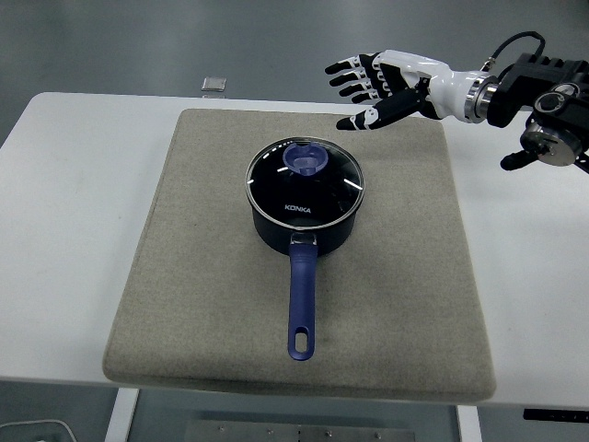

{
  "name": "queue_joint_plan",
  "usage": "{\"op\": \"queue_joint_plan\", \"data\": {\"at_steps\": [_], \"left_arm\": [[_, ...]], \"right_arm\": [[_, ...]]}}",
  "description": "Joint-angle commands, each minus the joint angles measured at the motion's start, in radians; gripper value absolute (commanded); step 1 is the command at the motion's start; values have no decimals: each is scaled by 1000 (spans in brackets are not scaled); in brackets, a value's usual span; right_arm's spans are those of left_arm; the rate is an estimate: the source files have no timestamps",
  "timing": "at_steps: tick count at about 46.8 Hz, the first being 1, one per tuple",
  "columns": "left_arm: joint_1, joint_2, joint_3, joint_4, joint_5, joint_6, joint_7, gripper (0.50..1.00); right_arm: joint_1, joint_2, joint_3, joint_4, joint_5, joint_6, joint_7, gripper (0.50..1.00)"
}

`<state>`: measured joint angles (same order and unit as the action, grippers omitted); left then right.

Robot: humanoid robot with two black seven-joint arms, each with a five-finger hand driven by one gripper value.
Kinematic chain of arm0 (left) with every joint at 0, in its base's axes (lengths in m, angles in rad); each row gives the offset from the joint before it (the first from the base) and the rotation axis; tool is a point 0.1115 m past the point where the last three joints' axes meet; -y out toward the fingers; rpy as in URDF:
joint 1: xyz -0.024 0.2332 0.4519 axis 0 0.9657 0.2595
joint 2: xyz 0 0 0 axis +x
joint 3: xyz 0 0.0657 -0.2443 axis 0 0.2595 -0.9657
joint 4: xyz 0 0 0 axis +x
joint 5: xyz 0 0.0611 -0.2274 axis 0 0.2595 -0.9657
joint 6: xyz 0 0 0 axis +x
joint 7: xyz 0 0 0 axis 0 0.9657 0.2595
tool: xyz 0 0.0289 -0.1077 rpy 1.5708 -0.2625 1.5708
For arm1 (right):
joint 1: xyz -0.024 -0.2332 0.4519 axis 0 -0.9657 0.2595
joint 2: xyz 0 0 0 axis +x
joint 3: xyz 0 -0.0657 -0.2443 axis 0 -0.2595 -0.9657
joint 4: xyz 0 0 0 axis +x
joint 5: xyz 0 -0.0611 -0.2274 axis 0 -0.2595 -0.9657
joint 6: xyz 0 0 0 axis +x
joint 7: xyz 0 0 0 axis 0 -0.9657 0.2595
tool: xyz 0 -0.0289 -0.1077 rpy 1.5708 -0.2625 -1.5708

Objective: Lift the pot lid and place it to the right of the pot.

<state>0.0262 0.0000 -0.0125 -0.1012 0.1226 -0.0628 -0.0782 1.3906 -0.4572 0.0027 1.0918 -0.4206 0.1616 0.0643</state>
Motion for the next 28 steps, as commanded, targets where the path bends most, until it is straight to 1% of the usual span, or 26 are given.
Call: {"op": "queue_joint_plan", "data": {"at_steps": [1,8,14,20,28], "left_arm": [[0,0,-1,0,0,0,0,1000],[0,0,0,0,0,0,0,1000],[0,0,0,0,0,0,0,1000],[0,0,0,0,0,0,0,1000],[0,0,0,0,0,0,0,1000]], "right_arm": [[27,6,-29,11,-55,1,0,895],[93,15,-92,30,-125,4,0,895],[163,23,-165,56,-149,7,0,895],[225,74,-243,62,-173,7,0,895],[263,120,-297,62,-224,3,0,895]]}}
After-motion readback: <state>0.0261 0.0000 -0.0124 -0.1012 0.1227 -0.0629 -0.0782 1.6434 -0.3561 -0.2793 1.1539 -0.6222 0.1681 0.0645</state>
